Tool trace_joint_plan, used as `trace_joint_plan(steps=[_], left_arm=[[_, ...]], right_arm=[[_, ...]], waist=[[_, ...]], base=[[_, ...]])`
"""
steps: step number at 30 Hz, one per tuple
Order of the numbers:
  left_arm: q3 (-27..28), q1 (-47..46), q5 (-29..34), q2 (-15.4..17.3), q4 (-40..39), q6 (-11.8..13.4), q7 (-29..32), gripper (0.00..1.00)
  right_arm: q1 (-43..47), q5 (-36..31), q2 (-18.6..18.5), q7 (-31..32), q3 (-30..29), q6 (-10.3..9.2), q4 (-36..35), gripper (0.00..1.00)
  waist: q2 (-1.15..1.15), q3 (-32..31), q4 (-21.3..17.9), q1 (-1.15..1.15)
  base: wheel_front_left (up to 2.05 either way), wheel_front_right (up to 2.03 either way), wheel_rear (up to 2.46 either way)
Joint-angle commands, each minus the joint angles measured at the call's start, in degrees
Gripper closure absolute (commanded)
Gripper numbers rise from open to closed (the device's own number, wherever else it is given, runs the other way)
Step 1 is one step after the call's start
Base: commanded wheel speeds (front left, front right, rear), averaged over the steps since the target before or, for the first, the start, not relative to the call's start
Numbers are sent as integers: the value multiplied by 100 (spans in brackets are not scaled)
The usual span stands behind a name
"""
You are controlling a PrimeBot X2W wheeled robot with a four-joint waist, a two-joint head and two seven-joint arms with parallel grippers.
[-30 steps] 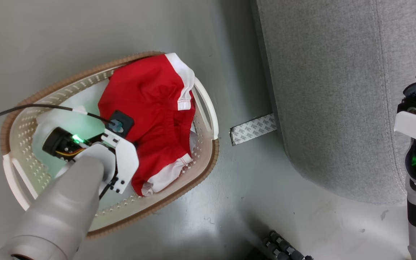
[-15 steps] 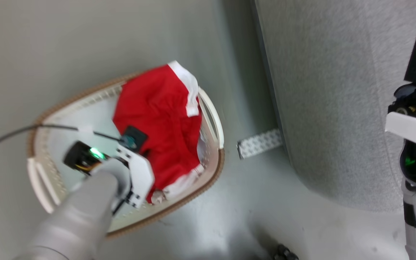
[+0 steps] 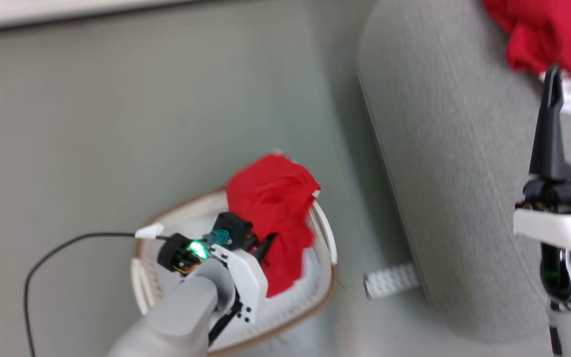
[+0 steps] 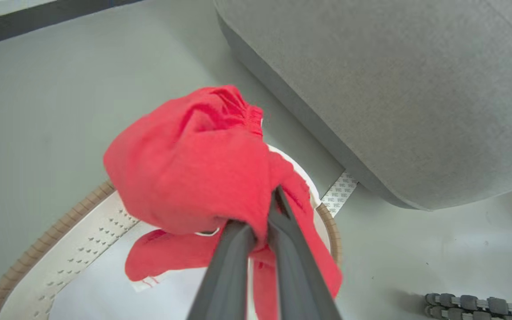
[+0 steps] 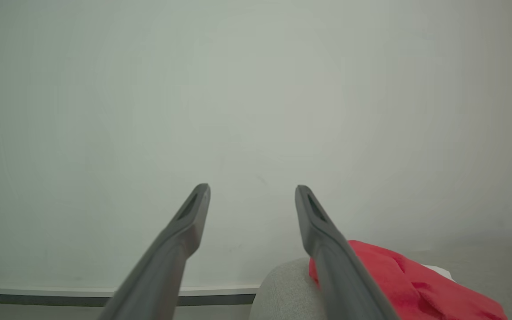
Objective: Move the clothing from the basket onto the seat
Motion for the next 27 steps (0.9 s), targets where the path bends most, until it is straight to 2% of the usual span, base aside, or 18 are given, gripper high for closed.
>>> trace_joint_plan(steps=[1,5,10,19,27], left_arm=[[17,104,-44,-10,-36,13,-46,100],[123,215,-217,16,-440,13,-96,100],[508,370,-150,165,-1172,18,-84,100],[931,387,138,459,-2352,232,-86,100],[1130,241,97,723,-3269,483,24,100]], right_arm=[[131,-64,-51,4,-27,-13,36,0],[452,-38,-160,4,11,-13,164,0],[818,37,-225,5,189,-13,344,0],[1381,127,-148,5,533,-13,600,0],[1722,147,-85,4,931,-13,770,0]], waist=[[0,-736,428,1],[0,-1249,612,1],[0,-1743,811,1],[0,-2305,1055,1],[0,-2637,1161,1]], base=[[0,0,0],[0,0,0],[0,0,0],[0,0,0],[0,0,0]])
